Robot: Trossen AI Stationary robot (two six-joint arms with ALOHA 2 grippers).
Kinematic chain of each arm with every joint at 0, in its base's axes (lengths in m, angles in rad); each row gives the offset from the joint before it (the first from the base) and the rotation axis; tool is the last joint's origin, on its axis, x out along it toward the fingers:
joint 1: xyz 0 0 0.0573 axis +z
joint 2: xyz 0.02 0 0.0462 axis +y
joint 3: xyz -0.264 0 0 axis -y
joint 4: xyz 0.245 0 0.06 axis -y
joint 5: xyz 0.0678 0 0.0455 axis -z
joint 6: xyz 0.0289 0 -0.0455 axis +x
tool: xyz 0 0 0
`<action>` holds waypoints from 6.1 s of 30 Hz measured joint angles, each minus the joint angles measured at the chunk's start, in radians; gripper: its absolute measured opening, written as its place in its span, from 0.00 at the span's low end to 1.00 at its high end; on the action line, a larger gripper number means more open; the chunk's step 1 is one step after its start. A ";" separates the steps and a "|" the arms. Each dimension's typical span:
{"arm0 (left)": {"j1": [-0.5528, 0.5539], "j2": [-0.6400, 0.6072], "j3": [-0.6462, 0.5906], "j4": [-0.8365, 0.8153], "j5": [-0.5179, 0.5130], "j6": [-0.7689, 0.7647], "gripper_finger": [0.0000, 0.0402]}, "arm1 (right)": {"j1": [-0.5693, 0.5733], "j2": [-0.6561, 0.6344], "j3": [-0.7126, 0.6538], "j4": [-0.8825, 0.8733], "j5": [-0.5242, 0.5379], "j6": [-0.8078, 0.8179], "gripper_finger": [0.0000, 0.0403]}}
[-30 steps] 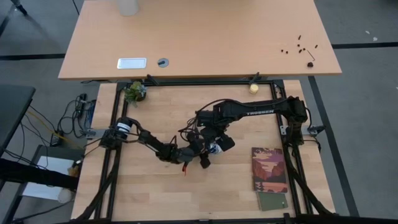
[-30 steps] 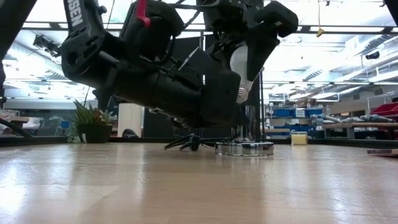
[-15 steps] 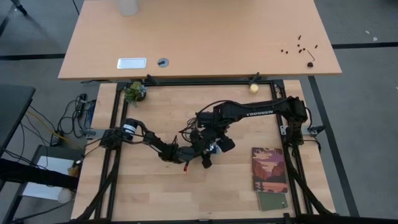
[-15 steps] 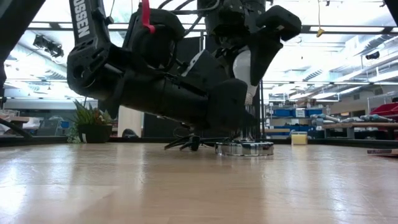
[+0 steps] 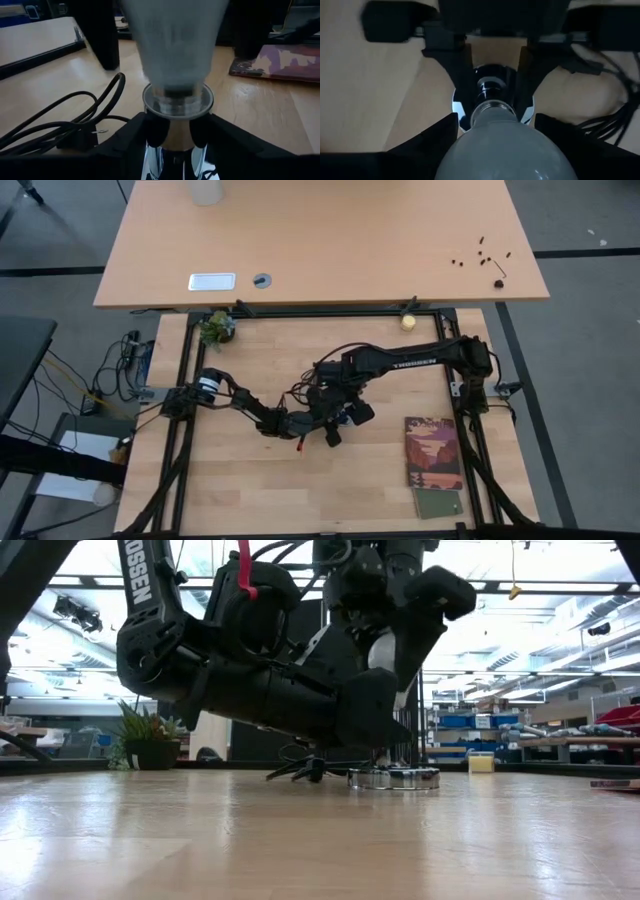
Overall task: Screw lightbulb
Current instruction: Insert the white lightbulb into the silver lamp
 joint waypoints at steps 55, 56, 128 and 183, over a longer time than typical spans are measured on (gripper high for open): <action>0.001 -0.001 0.000 -0.008 -0.066 -0.134 0.46 | 0.038 0.050 0.001 0.061 0.243 1.235 0.66; 0.001 -0.001 0.000 -0.008 -0.066 -0.134 0.46 | 0.038 0.050 0.001 0.062 0.248 1.245 0.66; 0.002 -0.002 0.000 -0.059 -0.081 -0.130 0.46 | 0.034 -0.019 0.096 -0.111 0.213 -0.548 0.86; 0.001 0.000 -0.001 -0.047 -0.075 -0.134 0.46 | 0.076 -0.023 -0.092 0.133 0.166 0.482 0.69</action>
